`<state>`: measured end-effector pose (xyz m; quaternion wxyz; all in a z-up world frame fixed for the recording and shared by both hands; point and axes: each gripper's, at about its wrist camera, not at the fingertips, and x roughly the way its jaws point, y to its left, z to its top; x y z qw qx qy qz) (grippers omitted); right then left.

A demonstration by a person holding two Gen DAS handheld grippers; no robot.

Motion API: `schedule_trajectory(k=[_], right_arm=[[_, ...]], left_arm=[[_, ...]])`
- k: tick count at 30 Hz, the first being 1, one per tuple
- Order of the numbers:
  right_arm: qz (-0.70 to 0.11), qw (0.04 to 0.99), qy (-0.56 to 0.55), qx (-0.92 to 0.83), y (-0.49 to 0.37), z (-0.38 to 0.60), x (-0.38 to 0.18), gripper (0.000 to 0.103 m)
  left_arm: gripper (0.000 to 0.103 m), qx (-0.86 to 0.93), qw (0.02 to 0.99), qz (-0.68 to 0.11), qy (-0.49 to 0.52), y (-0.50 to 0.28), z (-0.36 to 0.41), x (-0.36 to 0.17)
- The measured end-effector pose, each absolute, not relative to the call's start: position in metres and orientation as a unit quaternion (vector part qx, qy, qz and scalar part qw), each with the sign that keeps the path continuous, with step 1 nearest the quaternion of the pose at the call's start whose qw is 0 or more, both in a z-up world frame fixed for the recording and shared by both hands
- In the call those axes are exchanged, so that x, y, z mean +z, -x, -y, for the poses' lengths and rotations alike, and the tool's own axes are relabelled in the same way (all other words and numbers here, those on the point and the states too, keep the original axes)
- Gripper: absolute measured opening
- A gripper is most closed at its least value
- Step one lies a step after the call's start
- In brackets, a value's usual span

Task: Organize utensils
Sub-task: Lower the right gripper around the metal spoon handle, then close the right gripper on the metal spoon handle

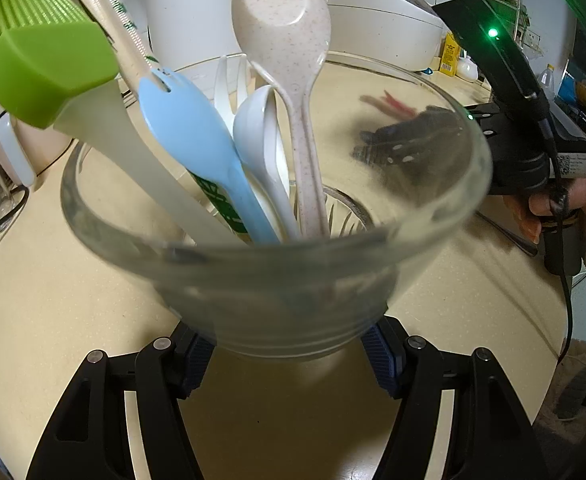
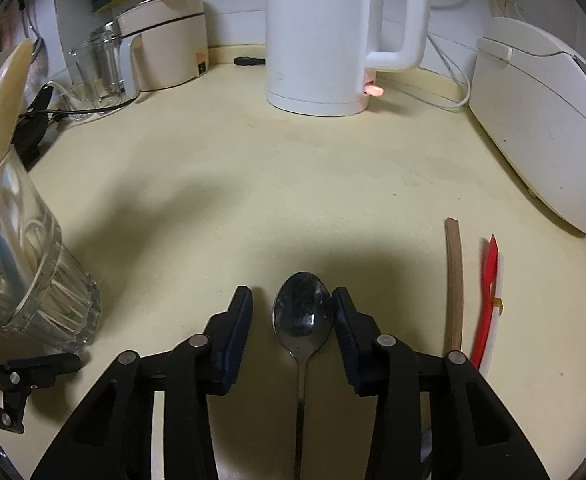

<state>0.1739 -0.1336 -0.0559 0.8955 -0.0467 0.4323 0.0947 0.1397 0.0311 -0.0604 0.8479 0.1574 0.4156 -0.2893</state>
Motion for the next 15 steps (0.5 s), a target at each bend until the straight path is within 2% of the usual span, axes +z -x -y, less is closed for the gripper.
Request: schedule_trajectory(k=[3,15], right_arm=[[-0.43,0.895,0.054,0.102,-0.172,0.13,-0.056,0.03],[-0.422,0.885,0.096,0.174,-0.156,0.101,-0.056,0.03]], left_arm=[[0.071,-0.289,0.848,-0.415,-0.158,-0.139,-0.031,-0.06],[0.071,-0.29,0.848,-0.415,-0.157,-0.14,-0.031,-0.06]])
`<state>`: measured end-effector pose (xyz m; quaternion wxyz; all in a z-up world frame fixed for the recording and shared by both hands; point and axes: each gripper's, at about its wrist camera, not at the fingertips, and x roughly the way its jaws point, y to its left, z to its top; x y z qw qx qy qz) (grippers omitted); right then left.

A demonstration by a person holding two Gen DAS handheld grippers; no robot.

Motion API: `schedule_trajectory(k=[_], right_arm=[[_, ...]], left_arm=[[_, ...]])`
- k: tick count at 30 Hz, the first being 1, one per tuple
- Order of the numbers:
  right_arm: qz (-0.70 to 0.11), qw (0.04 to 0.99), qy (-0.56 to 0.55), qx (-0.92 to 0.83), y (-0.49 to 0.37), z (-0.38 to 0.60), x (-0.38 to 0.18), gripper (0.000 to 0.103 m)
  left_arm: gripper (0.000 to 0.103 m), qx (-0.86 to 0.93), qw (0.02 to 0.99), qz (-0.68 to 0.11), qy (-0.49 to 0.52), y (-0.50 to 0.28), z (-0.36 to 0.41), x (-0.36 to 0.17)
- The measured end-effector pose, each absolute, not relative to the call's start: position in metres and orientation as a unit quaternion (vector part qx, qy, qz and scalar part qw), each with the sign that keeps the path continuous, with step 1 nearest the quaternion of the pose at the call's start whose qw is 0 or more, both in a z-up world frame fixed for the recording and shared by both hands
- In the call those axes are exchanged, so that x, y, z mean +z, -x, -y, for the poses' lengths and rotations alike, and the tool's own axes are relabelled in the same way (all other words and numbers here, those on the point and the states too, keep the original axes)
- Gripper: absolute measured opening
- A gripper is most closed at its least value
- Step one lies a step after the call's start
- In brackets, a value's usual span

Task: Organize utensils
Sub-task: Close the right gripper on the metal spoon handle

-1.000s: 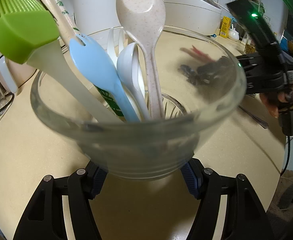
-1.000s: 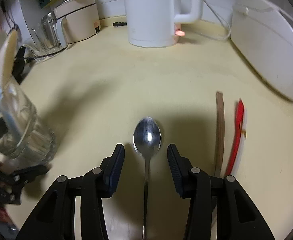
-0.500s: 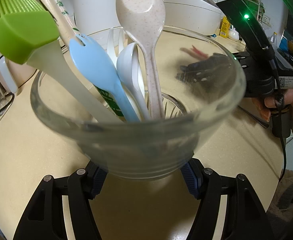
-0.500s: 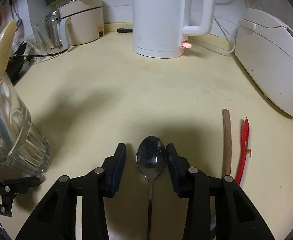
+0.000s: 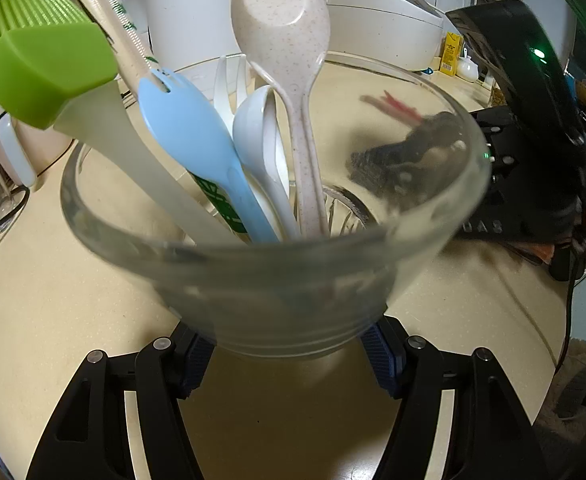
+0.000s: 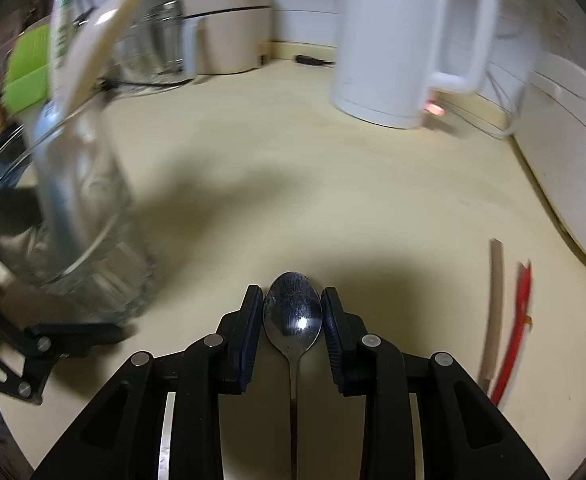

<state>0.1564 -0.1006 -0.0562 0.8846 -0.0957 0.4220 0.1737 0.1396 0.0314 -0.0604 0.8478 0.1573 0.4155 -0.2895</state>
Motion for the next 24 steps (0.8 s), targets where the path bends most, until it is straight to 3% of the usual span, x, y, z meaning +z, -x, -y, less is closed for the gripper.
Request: schedule_trajectory(k=[24], right_arm=[[-0.419,0.875,0.105,0.22,-0.1521,0.0928,-0.0571,0.03]], left_arm=[[0.071,-0.29,0.848,-0.416,-0.156,-0.1398,-0.0336,-0.0608]])
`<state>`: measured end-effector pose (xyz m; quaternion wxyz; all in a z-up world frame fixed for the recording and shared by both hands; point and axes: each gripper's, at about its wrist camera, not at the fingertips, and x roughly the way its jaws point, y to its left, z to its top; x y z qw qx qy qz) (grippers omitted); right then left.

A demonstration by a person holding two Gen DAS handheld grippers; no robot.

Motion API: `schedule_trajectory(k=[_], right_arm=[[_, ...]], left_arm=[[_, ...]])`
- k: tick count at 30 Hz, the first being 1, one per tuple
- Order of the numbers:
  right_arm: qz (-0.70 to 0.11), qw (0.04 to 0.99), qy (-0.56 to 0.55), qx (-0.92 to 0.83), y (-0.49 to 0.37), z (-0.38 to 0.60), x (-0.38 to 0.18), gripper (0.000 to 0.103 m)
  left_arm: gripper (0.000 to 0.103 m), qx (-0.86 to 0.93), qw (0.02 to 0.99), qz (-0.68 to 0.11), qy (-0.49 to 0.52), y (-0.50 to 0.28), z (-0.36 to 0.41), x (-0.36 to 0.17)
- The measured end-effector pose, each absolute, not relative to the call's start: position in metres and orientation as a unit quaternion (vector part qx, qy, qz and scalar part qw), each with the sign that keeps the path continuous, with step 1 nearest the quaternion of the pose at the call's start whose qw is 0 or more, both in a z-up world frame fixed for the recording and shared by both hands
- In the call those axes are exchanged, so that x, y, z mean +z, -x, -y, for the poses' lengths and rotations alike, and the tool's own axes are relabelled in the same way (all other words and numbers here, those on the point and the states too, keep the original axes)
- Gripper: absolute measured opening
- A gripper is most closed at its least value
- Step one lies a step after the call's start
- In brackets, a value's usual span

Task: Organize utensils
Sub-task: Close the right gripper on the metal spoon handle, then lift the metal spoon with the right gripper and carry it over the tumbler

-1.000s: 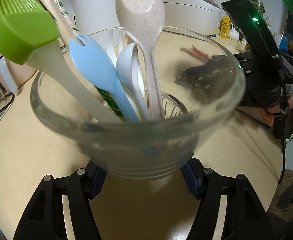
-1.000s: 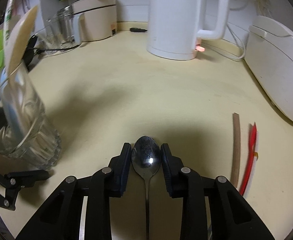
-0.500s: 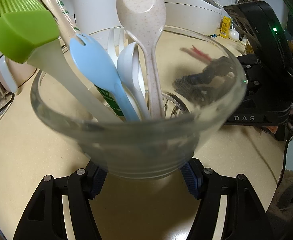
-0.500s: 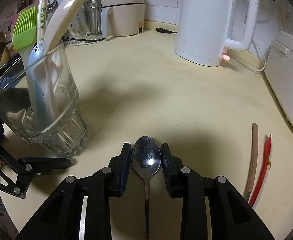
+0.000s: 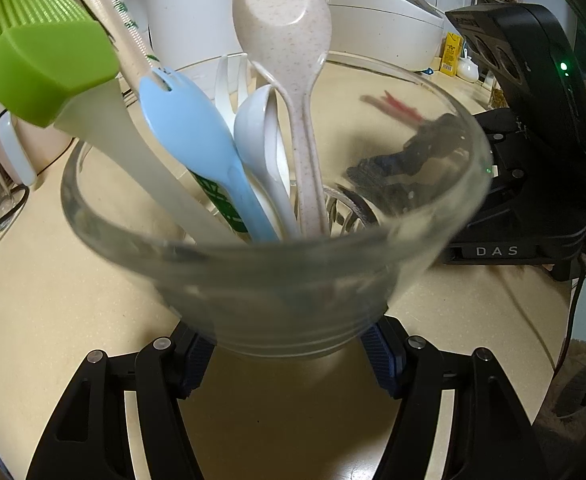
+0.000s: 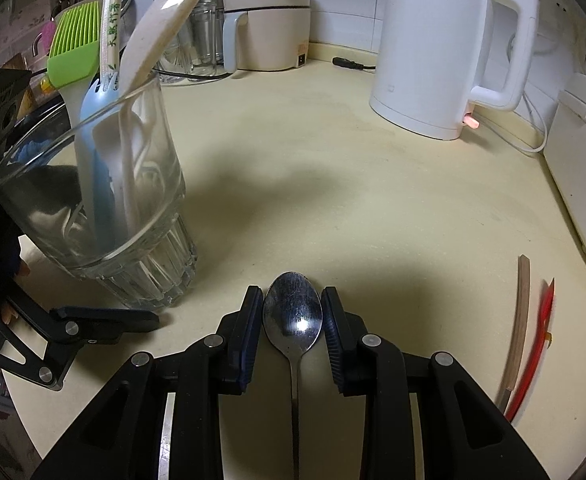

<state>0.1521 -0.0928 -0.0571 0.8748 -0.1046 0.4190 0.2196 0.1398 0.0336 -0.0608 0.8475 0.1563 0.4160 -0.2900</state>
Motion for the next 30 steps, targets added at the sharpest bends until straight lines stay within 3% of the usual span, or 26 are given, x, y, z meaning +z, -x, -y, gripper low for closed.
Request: schedule_trajectory(k=[9,16,27,30], right_arm=[[-0.418,0.876,0.104,0.219,-0.154,0.094,-0.0577,0.031],[-0.419,0.877,0.102,0.209,-0.1491,0.0981,-0.0589,0.042],[-0.42,0.878,0.102,0.207,-0.151,0.0937,-0.0586,0.042],[-0.419,0.878,0.099,0.21,-0.1508,0.0931,-0.0584,0.036]], left_arm=[[0.071,-0.29,0.848,-0.416,-0.156,-0.139,-0.0345,-0.0604],[0.071,-0.29,0.848,-0.416,-0.156,-0.1405,-0.0348,-0.0606],[0.071,-0.29,0.848,-0.416,-0.156,-0.1412,-0.0348,-0.0606],[0.071,-0.29,0.847,-0.416,-0.156,-0.1411,-0.0347,-0.0606]])
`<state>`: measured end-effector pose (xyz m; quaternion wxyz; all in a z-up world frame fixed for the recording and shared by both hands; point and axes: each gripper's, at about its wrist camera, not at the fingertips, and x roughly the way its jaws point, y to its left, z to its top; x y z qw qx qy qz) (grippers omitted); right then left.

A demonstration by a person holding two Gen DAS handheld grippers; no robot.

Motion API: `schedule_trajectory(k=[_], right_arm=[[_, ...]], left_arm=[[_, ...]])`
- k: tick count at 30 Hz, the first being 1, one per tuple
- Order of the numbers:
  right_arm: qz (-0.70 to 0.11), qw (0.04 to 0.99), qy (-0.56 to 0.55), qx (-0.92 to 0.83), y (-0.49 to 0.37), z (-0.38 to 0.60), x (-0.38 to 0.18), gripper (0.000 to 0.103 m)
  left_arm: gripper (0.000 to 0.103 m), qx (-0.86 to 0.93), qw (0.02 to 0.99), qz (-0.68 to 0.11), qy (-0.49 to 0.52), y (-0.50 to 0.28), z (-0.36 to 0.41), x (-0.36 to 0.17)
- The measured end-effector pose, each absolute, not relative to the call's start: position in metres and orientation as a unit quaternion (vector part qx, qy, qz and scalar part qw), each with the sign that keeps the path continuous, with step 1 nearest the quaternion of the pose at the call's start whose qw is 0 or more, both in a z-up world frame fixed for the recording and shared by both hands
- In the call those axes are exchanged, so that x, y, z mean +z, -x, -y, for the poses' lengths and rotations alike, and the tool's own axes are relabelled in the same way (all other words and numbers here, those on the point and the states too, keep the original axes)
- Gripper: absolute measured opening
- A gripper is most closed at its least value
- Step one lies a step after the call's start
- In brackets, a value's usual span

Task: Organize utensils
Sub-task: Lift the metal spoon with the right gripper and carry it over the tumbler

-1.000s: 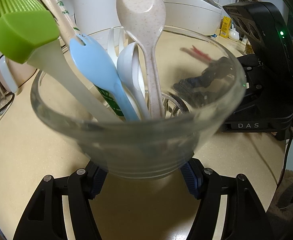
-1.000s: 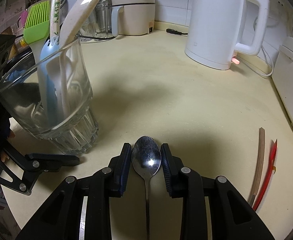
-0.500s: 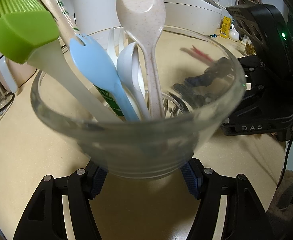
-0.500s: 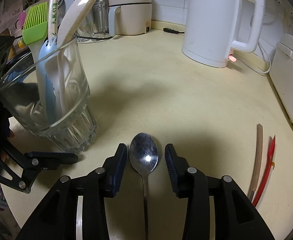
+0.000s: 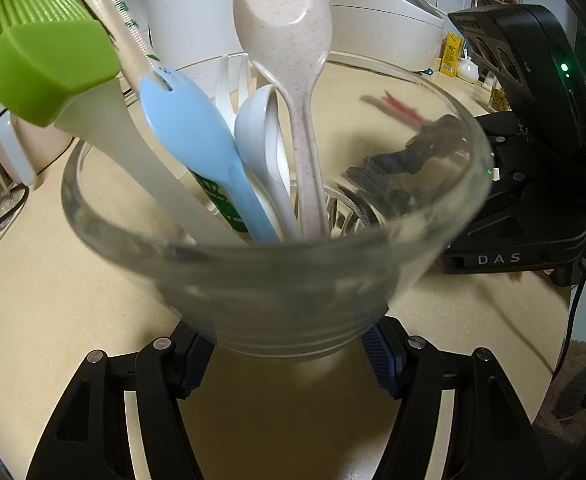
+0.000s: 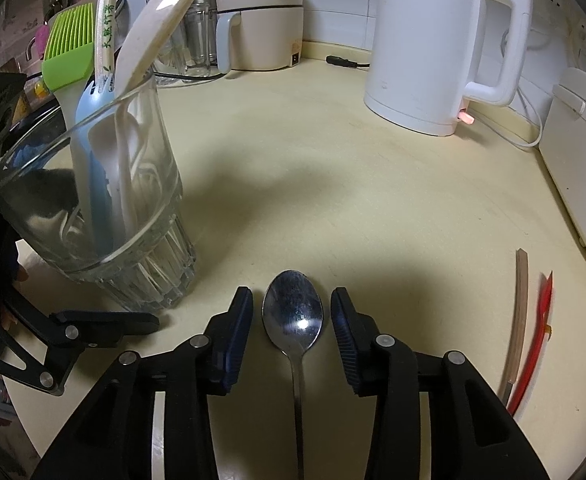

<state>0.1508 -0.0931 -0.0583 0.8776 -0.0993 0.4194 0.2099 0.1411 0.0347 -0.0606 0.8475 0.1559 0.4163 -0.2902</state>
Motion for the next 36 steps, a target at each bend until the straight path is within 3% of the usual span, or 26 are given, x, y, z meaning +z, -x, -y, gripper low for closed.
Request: schedule_trajectory(k=[1,19,36], right_arm=[[-0.419,0.878,0.099,0.21,-0.151,0.093,-0.058,0.03],[-0.425,0.885,0.044,0.184,-0.151,0.105,-0.056,0.03],[-0.326,0.933,-0.01,0.15,-0.133,0.126,0.026,0.03]], left_arm=[[0.071,-0.29,0.848,-0.416,-0.156,-0.141,-0.035,-0.061],[0.071,-0.289,0.848,-0.414,-0.159,-0.141,-0.033,-0.06],[0.071,-0.289,0.848,-0.414,-0.159,-0.141,-0.033,-0.06]])
